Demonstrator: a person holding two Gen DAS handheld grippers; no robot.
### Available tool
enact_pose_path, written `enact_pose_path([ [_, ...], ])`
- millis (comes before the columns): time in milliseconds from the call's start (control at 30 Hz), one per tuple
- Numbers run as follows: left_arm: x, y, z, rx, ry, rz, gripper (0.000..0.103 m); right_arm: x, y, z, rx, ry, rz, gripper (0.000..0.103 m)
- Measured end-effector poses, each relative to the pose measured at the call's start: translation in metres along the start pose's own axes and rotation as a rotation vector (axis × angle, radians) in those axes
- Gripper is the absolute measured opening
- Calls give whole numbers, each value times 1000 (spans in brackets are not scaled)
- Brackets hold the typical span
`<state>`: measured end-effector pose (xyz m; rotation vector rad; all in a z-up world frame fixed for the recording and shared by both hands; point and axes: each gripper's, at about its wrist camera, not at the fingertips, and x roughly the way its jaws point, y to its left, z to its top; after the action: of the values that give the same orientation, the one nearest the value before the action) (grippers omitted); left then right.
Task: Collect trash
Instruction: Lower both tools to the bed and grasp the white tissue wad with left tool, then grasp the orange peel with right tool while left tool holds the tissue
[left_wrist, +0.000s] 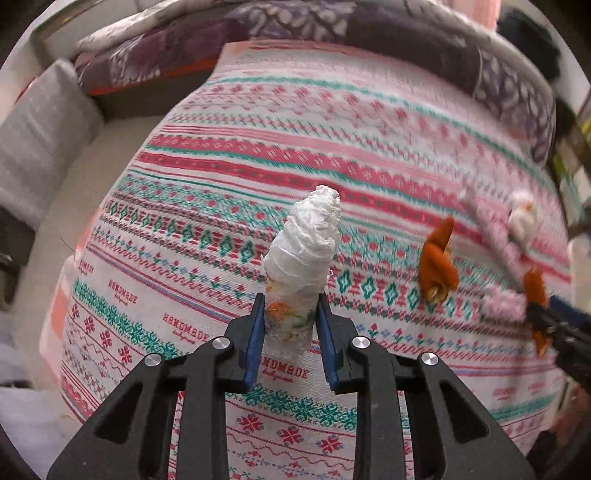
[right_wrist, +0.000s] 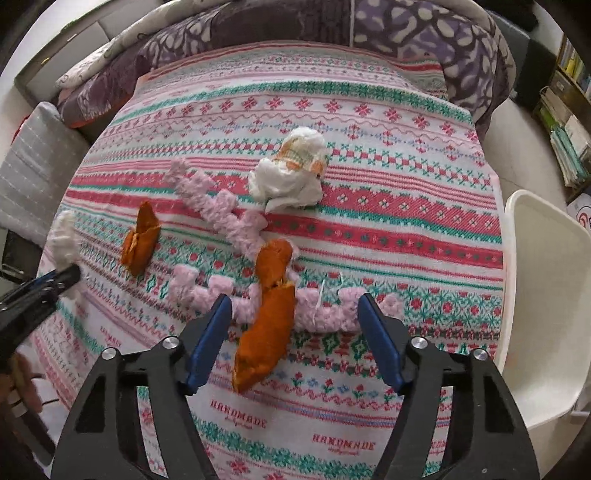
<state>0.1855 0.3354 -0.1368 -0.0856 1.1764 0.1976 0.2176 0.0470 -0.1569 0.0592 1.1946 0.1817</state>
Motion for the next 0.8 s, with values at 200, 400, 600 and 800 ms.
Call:
enact_pose_path([
  [200,-26,1,0,-118,-64,-71,27,6,3,8,17,-15,4,20],
  [400,-54,-9,-6,-200,-144,-117,27,-19,7,20,57,-118,114,15],
  [600,-84,-11,-7,-239,-241,-120,27,-60,21,27,25,-271,204,15],
  [800,-105,-15,-6,-266,-326,-101,27,-93,33,24,-48,-399,207,15],
])
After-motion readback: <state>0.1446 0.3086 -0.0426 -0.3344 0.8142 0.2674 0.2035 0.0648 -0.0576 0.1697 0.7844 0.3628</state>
